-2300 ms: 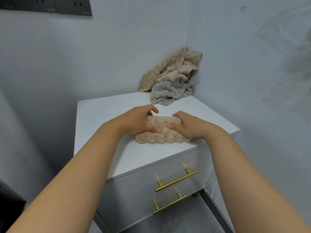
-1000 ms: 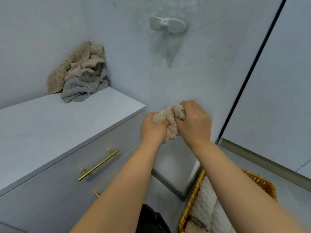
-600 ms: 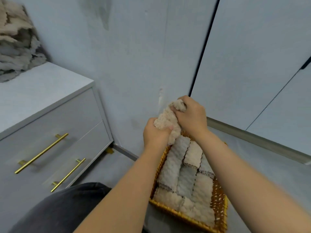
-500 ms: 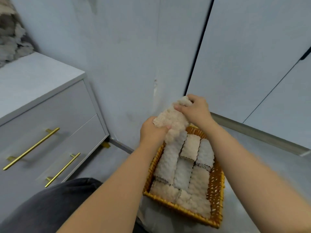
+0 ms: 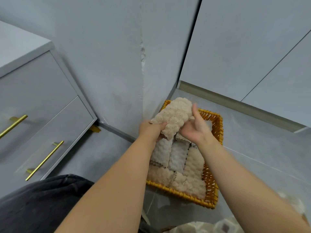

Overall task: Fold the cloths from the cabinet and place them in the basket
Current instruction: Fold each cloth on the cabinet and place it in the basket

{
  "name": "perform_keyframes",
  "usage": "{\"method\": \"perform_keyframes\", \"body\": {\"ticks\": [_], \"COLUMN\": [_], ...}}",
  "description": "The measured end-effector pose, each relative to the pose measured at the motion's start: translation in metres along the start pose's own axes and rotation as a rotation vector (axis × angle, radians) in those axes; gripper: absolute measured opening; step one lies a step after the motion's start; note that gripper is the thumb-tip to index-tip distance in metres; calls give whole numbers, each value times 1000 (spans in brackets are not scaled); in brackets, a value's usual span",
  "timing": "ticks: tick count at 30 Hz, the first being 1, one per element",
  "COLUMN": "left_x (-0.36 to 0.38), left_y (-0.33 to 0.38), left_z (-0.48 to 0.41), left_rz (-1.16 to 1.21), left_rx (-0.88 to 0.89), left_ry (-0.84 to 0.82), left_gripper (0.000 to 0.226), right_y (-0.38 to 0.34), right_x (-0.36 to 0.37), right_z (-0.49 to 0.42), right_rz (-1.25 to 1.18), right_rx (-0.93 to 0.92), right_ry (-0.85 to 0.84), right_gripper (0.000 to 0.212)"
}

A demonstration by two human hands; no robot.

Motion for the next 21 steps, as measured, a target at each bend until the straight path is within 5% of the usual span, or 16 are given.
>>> {"method": "perform_keyframes", "body": {"ticks": [5,9,14,21], "left_x": [13,11,-33,-27], "left_y": [-13,-19,-7,-44], "left_z": [-7,-12,-21,-48], "left_rz": [-39,-283,-925,-1007], "left_rx": [-44,40,220,53], "left_ry": [-98,-156,202,81], "left_gripper": [42,22,17,31], "right_y": [-1,-26,-25,8], "right_x": [-19,-53,-140,-176], "right_z": [-6,-13,-16,-28], "right_rz": [59,220,728,901], "right_rx": [-96,-222,-120,-107], "right_ry": [129,320,750,825], "right_gripper": [30,34,41,42]}}
Point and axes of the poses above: each hand's wrist, its own z-axis away from the middle knuckle, its own x-axis out of the palm, y = z × x, the point moved 9 cm from there along -z, towards the middle knuckle, and after that the axes turned 3 degrees about -z, right-handed, at the moved point
